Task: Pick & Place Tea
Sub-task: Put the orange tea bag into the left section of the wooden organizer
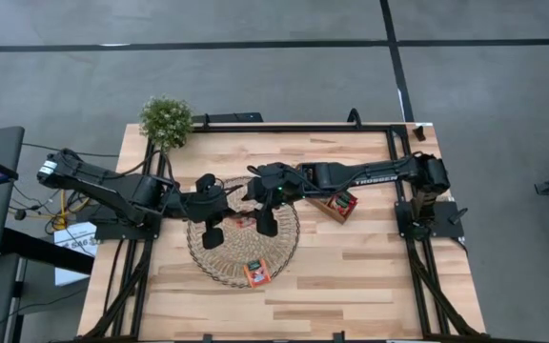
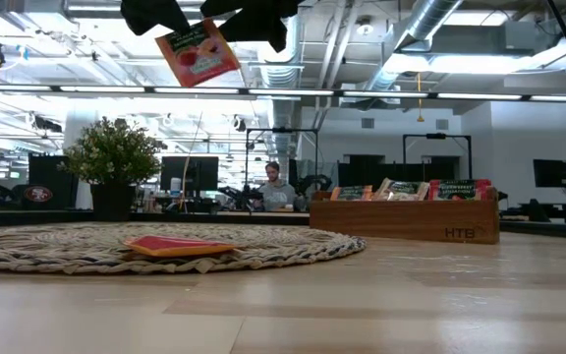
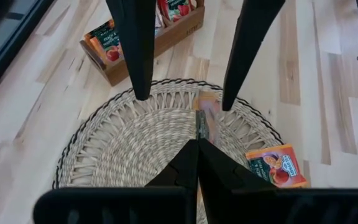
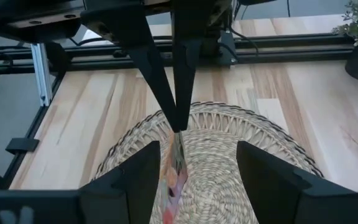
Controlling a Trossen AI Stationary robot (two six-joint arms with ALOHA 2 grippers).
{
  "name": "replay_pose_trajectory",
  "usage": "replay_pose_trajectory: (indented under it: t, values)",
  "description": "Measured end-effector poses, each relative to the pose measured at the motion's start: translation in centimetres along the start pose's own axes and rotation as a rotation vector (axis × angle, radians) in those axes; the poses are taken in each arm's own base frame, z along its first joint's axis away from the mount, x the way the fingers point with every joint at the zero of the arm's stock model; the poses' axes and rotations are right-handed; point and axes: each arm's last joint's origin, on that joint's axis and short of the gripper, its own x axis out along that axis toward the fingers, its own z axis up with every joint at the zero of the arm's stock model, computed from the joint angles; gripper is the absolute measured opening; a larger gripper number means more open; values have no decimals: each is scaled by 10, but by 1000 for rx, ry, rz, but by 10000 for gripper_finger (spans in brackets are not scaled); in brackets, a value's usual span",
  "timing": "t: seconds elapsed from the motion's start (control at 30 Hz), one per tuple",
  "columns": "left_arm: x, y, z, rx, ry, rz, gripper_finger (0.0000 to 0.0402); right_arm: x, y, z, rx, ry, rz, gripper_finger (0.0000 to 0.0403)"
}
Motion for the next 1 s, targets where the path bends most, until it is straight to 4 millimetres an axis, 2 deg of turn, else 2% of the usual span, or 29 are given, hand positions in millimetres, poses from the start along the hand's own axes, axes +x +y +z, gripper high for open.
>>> replay_pose_trajectory:
  t: [0.33, 0.63, 0.73, 0.9, 1.0]
  values:
    - [0, 0, 1, -4, -13, -5, 0, 0, 0, 0, 0, 1, 9, 144]
    - [0, -1, 4, -4, -38, -11, 0, 0, 0, -1, 1, 7, 10, 112]
    - [0, -1, 4, -5, -41, -12, 0, 0, 0, -1, 1, 9, 10, 84]
    - [0, -1, 4, -5, -43, -6, 0, 0, 0, -1, -5, 14, 11, 10]
    - [0, -1, 4, -5, -43, -7, 0, 0, 0, -2, 11, 19, 9, 7]
